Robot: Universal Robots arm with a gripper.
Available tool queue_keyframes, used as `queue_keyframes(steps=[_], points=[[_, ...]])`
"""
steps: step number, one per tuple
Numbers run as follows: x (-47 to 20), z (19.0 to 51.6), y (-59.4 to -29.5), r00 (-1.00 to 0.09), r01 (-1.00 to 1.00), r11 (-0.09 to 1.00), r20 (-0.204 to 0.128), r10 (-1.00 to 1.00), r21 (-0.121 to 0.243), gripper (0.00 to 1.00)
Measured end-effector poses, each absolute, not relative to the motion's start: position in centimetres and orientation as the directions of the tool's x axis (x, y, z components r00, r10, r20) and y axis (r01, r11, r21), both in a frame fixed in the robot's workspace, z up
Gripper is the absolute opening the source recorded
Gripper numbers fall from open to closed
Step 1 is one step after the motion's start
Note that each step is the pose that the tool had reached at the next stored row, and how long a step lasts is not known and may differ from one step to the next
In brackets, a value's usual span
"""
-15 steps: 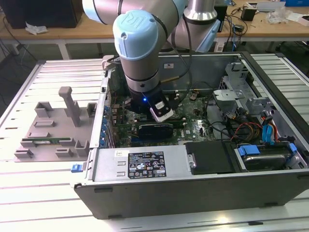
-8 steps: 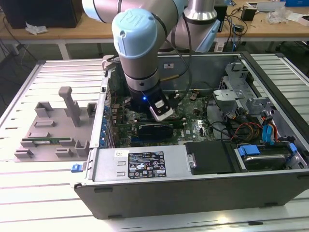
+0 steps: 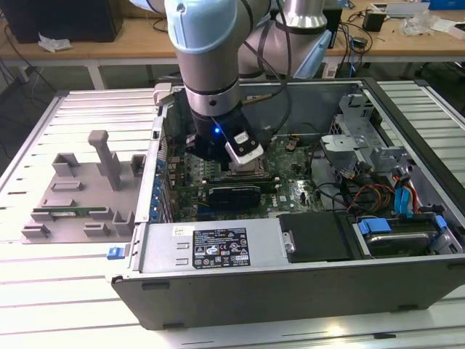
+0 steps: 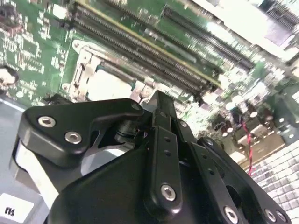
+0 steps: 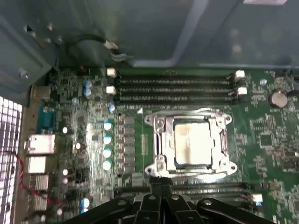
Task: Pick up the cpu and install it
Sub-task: 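Install the second cpu locking lever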
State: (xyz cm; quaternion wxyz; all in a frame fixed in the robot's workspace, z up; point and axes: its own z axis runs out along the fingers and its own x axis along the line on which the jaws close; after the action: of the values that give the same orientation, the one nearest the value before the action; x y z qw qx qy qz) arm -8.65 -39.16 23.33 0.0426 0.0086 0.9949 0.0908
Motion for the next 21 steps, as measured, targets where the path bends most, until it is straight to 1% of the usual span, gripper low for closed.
queue_keyframes(steps=[3, 4, 14, 21], points=[[-6.9, 23.3, -39.0, -0.997, 0.010, 0.990, -0.081, 0.022, 0.142, 0.11], [-6.3, 23.3, -38.8, -0.997, 0.010, 0.990, -0.080, 0.021, 0.138, 0.11], [-4.3, 23.3, -35.2, -0.997, 0.011, 0.994, -0.079, 0.019, 0.112, 0.11], [-4.1, 23.4, -34.7, -0.997, 0.011, 0.995, -0.079, 0.018, 0.097, 0.11]])
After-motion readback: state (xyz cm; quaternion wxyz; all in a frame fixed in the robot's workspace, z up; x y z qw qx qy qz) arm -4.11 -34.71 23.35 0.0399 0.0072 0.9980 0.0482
